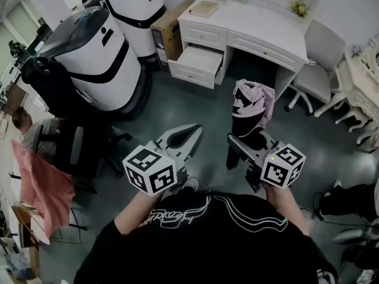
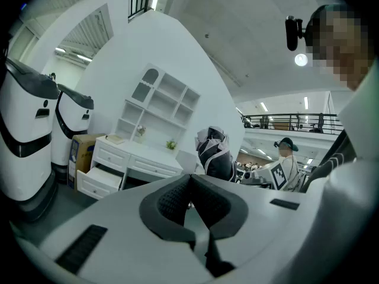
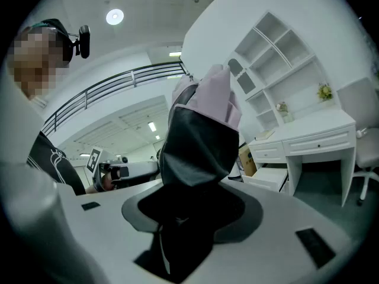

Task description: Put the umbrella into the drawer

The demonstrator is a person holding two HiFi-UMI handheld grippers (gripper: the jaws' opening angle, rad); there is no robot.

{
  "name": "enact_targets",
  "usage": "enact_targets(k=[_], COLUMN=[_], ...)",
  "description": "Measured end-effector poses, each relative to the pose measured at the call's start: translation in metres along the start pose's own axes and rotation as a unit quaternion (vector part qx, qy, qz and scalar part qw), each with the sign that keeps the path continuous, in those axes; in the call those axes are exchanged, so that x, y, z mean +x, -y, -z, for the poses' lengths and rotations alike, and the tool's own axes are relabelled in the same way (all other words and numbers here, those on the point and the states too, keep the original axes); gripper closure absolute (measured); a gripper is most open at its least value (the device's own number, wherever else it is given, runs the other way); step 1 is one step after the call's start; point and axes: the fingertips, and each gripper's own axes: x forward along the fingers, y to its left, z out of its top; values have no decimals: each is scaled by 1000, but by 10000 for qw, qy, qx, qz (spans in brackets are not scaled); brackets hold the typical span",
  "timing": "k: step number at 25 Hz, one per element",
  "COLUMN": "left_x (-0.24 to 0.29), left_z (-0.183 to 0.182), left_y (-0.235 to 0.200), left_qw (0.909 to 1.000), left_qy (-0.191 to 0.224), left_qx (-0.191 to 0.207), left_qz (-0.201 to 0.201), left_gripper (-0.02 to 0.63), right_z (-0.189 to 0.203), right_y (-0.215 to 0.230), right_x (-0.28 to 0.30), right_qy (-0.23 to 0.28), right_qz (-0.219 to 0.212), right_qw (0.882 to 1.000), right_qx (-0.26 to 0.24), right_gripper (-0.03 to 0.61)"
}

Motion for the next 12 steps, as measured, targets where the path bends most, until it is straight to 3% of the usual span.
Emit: enact_targets(k=[12], left_x=[5], left_z=[7], left_y=[61], left_qw=[9998], left_qy=[85], left_qx=[181], left_qz=[74], left_gripper=[594], right_z=[-6], right_y=[-9], right_x=[-53], right_qy=[21], right_qz=[-50], right_qw=[9992], right_qx=[-384], right_gripper=[370])
